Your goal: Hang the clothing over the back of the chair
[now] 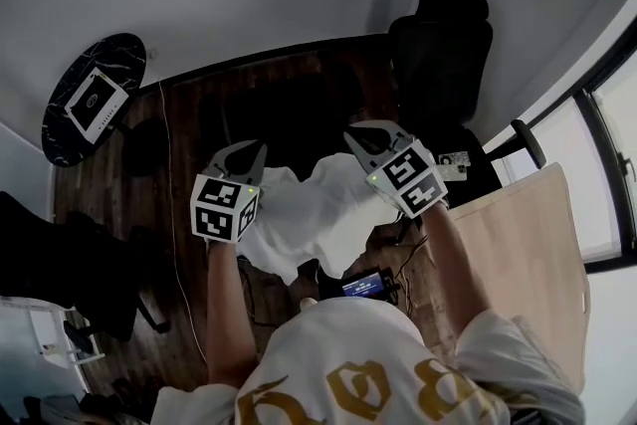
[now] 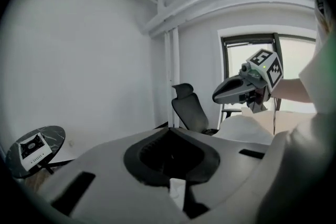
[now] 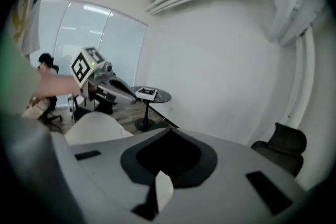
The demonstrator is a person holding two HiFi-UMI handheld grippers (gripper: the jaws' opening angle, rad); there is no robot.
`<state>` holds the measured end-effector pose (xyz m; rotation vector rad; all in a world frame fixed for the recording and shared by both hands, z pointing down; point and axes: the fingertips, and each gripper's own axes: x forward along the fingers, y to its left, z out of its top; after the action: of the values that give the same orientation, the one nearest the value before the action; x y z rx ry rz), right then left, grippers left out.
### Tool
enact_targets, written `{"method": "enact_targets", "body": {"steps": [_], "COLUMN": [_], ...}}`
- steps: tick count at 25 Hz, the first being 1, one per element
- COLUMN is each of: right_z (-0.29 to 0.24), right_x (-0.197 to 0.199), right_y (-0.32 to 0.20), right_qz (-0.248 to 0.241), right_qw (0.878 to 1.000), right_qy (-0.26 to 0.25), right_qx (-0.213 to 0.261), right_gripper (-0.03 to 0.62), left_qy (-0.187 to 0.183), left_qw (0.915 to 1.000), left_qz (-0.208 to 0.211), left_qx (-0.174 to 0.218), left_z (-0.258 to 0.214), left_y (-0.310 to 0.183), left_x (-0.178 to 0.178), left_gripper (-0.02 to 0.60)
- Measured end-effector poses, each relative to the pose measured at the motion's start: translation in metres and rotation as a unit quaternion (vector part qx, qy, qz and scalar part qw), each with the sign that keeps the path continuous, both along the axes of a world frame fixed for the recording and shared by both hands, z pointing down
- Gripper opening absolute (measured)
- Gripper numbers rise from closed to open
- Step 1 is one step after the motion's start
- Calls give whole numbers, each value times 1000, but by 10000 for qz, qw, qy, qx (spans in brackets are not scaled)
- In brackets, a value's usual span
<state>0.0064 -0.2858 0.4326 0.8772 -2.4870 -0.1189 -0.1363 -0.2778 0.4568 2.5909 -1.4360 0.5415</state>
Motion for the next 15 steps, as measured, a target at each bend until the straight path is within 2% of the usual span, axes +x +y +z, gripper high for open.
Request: {"method": "enact_targets", "body": {"steps": [4,8,10,15], "right_z": [-18,-16,-13,-9], "right_x": [12,18,26,35], "right_y": [38,88,108,149], "right_qz": [651,985,1137,1297], "right_qw": [9927,9810,9766,9756], "right_qy": [-1015,-1658,-1802,-1747], "right_qx": [-10,-212,-307,-280], "right_gripper": [12,12,12,12], "left_qy": [254,494,574,951], "left_qw": [9978,9952,9949,9927], "left_qz": [-41,151,175,207], "left_qx": [604,834,809,708], "left_z": [-27,-40,-38,-36], "left_y": [33,81,98,140], "left_x": [19,37,43,51], "left_gripper": [21,21,21,21]}}
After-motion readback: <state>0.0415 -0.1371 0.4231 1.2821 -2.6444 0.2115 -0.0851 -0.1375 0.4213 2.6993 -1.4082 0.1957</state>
